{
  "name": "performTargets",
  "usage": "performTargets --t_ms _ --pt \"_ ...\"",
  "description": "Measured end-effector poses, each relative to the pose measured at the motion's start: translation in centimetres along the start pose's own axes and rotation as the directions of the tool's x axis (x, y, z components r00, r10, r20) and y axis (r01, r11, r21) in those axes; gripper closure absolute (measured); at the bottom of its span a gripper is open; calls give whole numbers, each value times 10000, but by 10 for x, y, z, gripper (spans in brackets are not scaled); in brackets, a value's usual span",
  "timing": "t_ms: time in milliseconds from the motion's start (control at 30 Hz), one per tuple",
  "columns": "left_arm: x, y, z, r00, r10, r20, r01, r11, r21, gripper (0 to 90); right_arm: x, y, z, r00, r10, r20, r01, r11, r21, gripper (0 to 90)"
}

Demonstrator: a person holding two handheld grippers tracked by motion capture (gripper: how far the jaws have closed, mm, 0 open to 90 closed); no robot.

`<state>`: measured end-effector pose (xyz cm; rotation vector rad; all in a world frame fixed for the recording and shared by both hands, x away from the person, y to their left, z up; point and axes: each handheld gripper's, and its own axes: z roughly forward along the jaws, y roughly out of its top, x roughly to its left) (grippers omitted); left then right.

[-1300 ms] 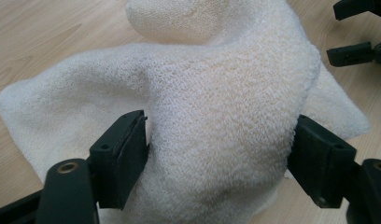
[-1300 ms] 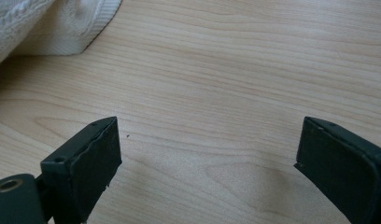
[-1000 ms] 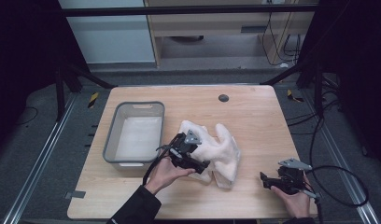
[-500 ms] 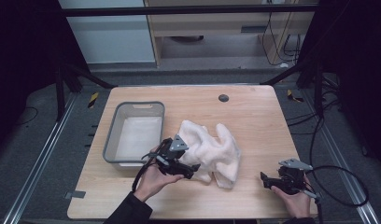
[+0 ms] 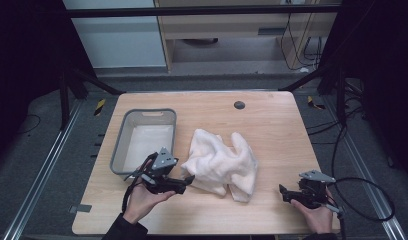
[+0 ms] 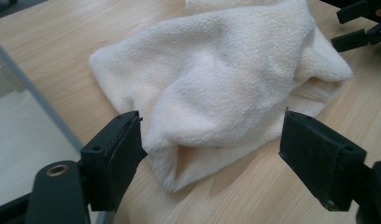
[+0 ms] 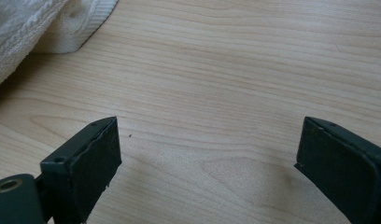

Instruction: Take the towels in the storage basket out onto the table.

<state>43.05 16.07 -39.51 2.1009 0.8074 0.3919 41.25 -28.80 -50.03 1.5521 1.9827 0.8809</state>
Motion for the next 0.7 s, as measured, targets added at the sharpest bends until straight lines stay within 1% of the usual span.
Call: performTargets --t_ms 133,167,300,467,600,700 --pt "8 -9 -12 9996 -199 -222 193 9995 -242 237 1 0 0 10000 -23 -4 23 10000 -15 75" --pt "11 -12 -16 9991 -313 -301 303 9991 -312 242 1 0 0 10000 13 -26 -13 10000 -7 76" --pt "19 -21 -25 9974 -521 -494 499 9978 -447 272 0 0 0 10000 13 -7 -13 10000 -12 80" --pt "29 -33 -37 9929 -808 -869 753 9950 -654 304 -1 -1 0 10000 35 11 -35 10000 -25 82" --pt "36 -43 -47 9871 -1072 -1191 966 9911 -914 324 -1 -1 0 10000 47 20 -47 10000 -19 82" --pt "39 -51 -54 9839 -1207 -1316 1082 9893 -980 334 -1 -1 0 9999 154 -14 -154 9999 -47 82"
